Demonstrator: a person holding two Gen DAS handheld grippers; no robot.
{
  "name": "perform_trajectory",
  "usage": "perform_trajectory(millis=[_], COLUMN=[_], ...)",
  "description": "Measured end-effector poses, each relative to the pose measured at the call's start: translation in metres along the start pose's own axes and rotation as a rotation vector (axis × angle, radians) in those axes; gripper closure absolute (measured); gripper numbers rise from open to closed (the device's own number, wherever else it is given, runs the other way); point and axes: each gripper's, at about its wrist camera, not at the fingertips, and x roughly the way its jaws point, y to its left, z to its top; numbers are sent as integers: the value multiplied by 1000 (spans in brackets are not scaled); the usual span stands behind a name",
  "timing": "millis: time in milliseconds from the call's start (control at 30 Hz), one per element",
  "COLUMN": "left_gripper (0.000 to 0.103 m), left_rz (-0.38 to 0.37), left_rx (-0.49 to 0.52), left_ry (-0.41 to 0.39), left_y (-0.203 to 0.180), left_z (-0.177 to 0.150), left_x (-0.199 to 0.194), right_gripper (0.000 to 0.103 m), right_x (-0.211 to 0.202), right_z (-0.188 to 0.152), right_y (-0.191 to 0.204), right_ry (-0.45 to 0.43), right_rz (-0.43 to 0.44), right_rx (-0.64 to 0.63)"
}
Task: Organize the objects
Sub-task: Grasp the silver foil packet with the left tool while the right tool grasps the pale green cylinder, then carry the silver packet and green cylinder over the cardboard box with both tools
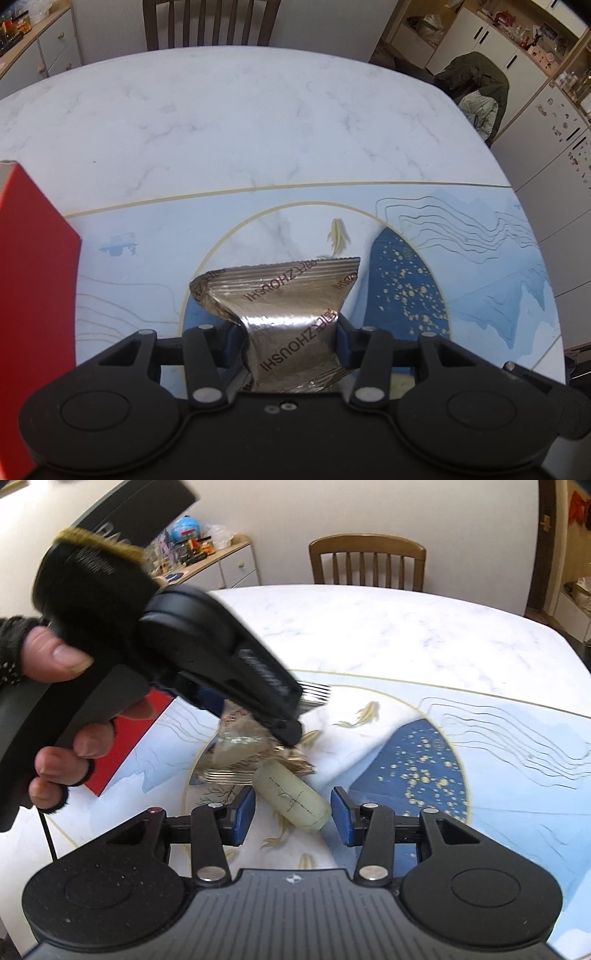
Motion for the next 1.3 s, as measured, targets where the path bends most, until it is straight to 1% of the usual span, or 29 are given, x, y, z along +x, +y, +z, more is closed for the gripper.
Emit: perform_trajectory(millis=[33, 67, 100, 167, 200, 233, 300, 400, 500, 600, 800, 900, 1100, 1300], left_gripper=[56, 56, 56, 56, 56, 56, 56, 56, 56, 56, 56, 56, 56, 56], left_rz=[-6, -11, -15, -23, -26, -29, -36, -49, -51, -56, -47, -47, -37, -22], left_rx=[0, 2, 6, 15, 21, 25, 32, 40, 47, 46, 43, 41, 39, 10], left_ry=[-4, -9, -18, -31, -38, -46, -61, -85, -108, -108, -119, -141, -200, -239], left_y=[0, 0, 0, -1, -2, -2, -3, -3, -2, 1, 10, 15, 35, 72], left_z=[-1, -3, -5, -9, -11, -14, -18, -24, -31, -37, -55, -64, -82, -90], left_x=[-5, -10, -15, -25, -31, -36, -46, -61, -76, -86, -108, -122, -149, -168], right_gripper=[59, 59, 59, 59, 59, 59, 59, 59, 59, 59, 59, 59, 59, 59], right_x=[2, -3, -6, -15, -19, -15, -24, -47, -59, -69, -89, -98, -114, -117], right_z=[8, 10, 9, 5, 5, 12, 15, 6, 8, 10, 15, 18, 25, 36], right_y=[2, -7, -18, -25, -26, -20, -19, -2, 4, 8, 26, 37, 63, 94], right_ry=[-4, -10, -16, -25, -31, -38, -52, -73, -93, -106, -126, -143, -173, -189], right_rz=[-2, -3, -5, -10, -12, -12, -13, -20, -24, -24, -16, -7, 20, 31], right_rx=[4, 7, 9, 11, 13, 14, 15, 10, 18, 22, 0, -18, -48, -84])
